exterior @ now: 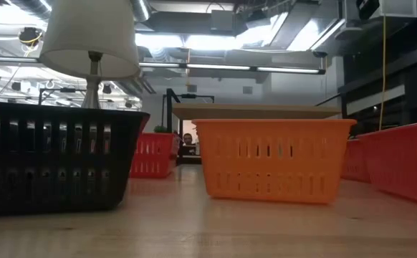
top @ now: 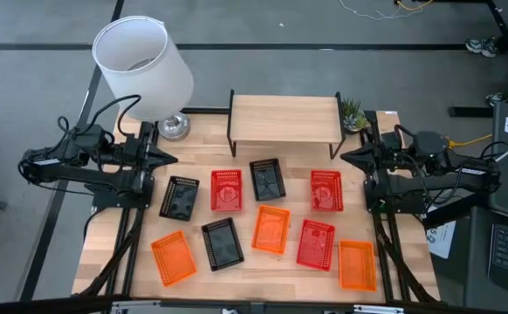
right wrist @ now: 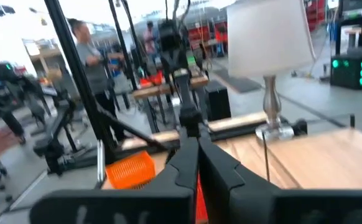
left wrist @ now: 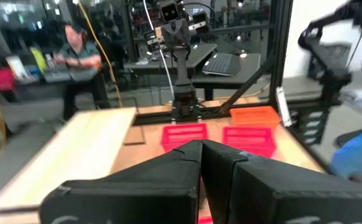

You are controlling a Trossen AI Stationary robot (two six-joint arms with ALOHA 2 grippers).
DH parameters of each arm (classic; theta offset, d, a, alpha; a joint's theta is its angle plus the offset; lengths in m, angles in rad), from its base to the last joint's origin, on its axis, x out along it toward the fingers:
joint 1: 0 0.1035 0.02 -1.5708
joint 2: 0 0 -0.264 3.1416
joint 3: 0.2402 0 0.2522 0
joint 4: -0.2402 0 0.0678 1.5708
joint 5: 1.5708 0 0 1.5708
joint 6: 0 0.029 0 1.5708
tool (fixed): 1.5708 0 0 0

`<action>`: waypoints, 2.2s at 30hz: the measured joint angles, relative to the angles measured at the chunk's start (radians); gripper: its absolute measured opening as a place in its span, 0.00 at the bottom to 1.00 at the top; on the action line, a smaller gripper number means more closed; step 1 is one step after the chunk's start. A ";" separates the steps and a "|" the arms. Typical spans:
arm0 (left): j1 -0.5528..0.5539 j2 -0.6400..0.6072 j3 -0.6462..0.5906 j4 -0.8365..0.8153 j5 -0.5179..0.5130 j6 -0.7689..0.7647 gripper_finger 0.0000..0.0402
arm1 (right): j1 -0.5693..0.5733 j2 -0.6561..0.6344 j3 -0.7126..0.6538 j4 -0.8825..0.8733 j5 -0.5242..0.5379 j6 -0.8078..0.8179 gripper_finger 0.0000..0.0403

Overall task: Stack baskets on shelf by color
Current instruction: Put the top right red basket on the shelf

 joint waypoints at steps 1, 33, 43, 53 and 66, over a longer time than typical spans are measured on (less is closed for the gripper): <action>0.000 0.000 0.000 0.004 -0.001 0.036 0.00 | 0.000 0.001 0.000 0.022 -0.001 0.007 0.04; 0.000 0.220 0.001 0.193 0.014 -0.292 0.00 | 0.001 0.286 0.056 -0.088 -0.002 0.145 0.04; 0.035 0.345 0.000 0.206 -0.105 -0.180 0.00 | 0.000 0.401 0.430 -1.007 0.175 0.432 0.04; 0.055 0.302 0.000 0.215 -0.106 -0.171 0.00 | -0.004 0.427 0.507 -1.040 0.190 0.404 0.04; 0.055 0.301 0.000 0.219 -0.106 -0.171 0.00 | -0.005 0.531 0.269 -1.009 0.144 0.682 0.40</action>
